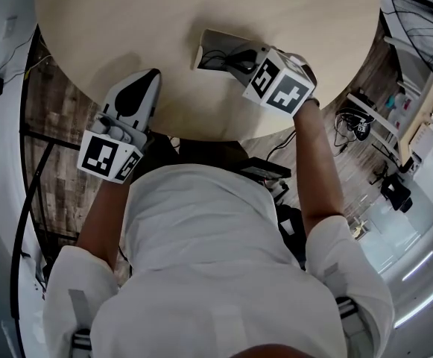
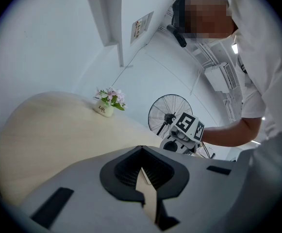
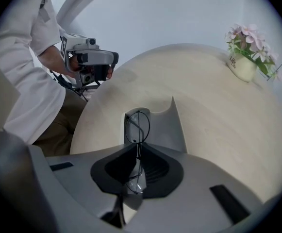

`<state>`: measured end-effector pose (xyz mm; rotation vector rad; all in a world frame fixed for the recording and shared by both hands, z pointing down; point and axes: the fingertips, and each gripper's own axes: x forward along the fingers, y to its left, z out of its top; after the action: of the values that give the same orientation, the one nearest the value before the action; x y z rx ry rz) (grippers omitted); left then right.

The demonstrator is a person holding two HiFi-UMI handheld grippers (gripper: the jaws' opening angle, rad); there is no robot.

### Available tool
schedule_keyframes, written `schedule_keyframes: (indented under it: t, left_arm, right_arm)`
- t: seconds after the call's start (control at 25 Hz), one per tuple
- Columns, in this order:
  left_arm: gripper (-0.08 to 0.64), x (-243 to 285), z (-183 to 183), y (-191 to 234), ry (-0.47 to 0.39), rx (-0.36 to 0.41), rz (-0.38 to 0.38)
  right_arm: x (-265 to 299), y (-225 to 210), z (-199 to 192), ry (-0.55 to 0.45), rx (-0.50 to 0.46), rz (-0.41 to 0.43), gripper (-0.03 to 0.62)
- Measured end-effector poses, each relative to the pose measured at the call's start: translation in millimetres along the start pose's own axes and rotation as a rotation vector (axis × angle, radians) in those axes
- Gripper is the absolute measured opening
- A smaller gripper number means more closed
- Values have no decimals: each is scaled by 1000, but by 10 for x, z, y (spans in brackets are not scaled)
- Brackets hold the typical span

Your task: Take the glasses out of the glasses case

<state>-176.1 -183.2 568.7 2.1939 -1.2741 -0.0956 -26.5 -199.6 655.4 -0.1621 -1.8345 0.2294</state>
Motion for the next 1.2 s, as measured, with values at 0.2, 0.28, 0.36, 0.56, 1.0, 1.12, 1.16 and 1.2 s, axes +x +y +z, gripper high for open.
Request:
schedule_keyframes:
  t: [0.2, 0.28, 0.36, 0.56, 1.0, 1.12, 1.16, 1.2]
  left_arm:
    - [12, -62, 159, -78, -7, 27, -13]
    - [12, -78, 253, -120, -12, 46, -19]
    - [12, -125, 361, -144, -20, 65, -24]
    - [12, -587, 709, -186, -65, 134, -57]
    - [12, -972, 1611, -698, -153, 292, -207]
    - [12, -964, 1817, -895, -180, 332, -235]
    - [12, -947, 1891, -968, -189, 350, -248]
    - [12, -940, 1950, -1047, -196, 365, -259]
  right_arm:
    - [-224, -70, 65, -27, 5, -77, 38]
    - [-358, -113, 76, -39, 11, -118, 37]
    - [-508, -134, 105, -53, 25, -162, 37]
    - [-946, 139, 552, -172, 60, -302, 37]
    - [-2719, 940, 1158, -712, 174, -675, 37]
    - [-3193, 1167, 1066, -940, 229, -722, 37]
    - [-3347, 1240, 1027, -1018, 240, -736, 37]
    - [-3489, 1321, 980, -1089, 247, -748, 37]
